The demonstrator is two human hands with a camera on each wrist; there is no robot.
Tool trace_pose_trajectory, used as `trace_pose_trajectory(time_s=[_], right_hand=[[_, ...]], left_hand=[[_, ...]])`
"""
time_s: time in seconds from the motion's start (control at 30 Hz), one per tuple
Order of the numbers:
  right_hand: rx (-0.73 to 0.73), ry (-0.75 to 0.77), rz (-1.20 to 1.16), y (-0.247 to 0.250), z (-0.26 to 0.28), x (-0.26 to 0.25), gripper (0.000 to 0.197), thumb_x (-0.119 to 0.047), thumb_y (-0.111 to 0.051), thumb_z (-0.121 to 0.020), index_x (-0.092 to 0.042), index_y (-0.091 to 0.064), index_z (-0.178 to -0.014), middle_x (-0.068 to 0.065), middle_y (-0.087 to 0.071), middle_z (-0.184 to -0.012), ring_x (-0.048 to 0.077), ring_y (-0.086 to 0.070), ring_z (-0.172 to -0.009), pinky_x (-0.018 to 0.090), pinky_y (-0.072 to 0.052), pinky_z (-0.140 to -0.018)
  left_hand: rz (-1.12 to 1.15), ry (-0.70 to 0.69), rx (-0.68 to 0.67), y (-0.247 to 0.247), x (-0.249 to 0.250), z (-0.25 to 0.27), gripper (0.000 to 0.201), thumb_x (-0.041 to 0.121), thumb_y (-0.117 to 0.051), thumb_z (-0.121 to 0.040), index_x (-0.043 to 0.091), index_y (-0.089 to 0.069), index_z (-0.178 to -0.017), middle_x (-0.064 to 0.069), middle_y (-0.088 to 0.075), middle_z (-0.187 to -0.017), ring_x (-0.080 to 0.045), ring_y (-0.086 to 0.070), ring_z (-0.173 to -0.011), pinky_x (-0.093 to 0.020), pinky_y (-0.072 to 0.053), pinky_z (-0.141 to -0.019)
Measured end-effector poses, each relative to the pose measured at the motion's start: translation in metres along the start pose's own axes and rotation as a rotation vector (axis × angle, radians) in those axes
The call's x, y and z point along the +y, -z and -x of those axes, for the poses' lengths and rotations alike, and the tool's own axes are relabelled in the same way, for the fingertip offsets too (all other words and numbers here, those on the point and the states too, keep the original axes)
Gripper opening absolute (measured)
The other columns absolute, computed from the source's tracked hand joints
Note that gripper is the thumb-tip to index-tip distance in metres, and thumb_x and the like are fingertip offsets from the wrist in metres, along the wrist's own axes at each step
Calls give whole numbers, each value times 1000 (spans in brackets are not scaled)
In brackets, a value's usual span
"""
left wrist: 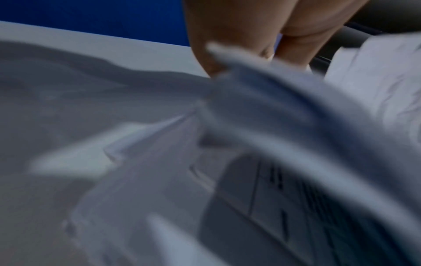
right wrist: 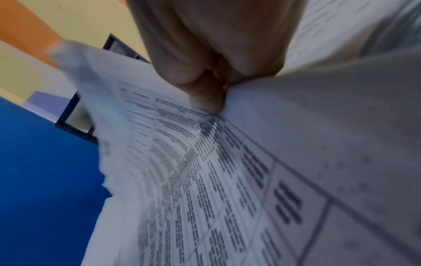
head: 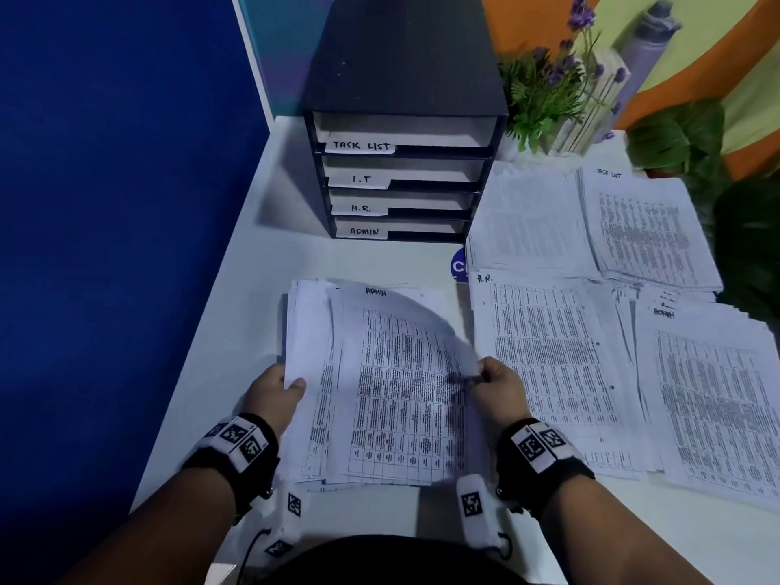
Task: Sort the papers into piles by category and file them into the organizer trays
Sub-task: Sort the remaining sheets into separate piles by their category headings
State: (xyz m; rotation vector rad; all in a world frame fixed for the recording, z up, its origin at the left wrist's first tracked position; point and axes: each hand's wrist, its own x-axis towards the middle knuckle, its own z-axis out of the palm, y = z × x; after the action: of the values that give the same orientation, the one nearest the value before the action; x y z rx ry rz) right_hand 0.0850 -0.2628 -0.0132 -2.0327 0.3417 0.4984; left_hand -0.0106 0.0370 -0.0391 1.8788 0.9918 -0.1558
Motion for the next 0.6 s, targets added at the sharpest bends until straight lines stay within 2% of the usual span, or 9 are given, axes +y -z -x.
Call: trace_pose_trajectory(time_s=[0.07,0.1,0.2,0.27,0.33,0.4,0.47,0.53,0.6], right_hand=[[-29,-41,-71,2,-3,8,23,-3,-65,-73,-23,-63,-62,9,-68,-67,31,-62,-63,58,-55,-62],[-48,-56,-91,3,-1,7,18,-5,-66,-72,-21,-63,-63,13,-66,-66,30,-60,-62,60,-54,-60],[-92,-58,-88,5,4,1,9,-10,-63,-76,-18,-65,-72,20,-66,-75,29,-61,-65,55,-56,-66],[-93,-74,-167,6,9,-4,15,-13,-63,-71,-22,-71,-80,21,-68,-74,32,-62,-60,59,-56,-63],[-76,-81,-197,6,11,-5,21,-18,-64,-64,-30,-70,-80,18,-69,-74,41,-65,-61,64,-55,-61],[-51,-57,-203,6,13,-8,18,-22,-66,-64,-35,-62,-75,16,-70,-81,46,-67,-71,63,-55,-61],[-17,-25,-223,6,13,-12,27,-17,-66,-72,-40,-57,-81,12,-71,-88,40,-69,-75,59,-57,-67],[20,3,-217,7,14,-17,26,-8,-61,-81,-33,-59,-86,11,-71,-86,32,-68,-72,56,-58,-69],[67,22,-217,9,13,-18,18,-4,-55,-84,-20,-61,-81,19,-67,-75,28,-63,-61,55,-57,-61]], left_hand=[[-4,-20,22,2,1,1,14,15,-63,-87,18,-62,-100,-4,-69,-96,-29,-65,-94,-45,-53,-91],[15,-18,37,2,1,1,16,11,-65,-86,15,-62,-101,-6,-69,-95,-29,-65,-93,-44,-53,-90],[95,-7,47,2,2,2,20,4,-69,-82,13,-62,-98,-8,-69,-93,-30,-66,-92,-44,-54,-89],[152,5,36,2,4,4,22,2,-73,-79,14,-63,-94,-7,-71,-93,-29,-67,-92,-45,-53,-90],[199,18,32,4,5,6,23,4,-77,-76,17,-64,-90,-4,-72,-90,-28,-69,-90,-46,-54,-89],[237,10,20,5,8,8,24,9,-81,-74,21,-65,-88,-1,-73,-89,-26,-69,-88,-45,-54,-88],[248,-12,35,5,12,11,22,20,-81,-74,26,-66,-88,5,-73,-89,-24,-69,-88,-46,-55,-88],[301,-36,59,4,19,15,13,24,-75,-81,26,-65,-89,7,-72,-91,-24,-68,-91,-43,-53,-90],[341,-49,66,2,28,21,9,21,-67,-89,23,-63,-97,6,-69,-93,-26,-66,-94,-40,-52,-90]])
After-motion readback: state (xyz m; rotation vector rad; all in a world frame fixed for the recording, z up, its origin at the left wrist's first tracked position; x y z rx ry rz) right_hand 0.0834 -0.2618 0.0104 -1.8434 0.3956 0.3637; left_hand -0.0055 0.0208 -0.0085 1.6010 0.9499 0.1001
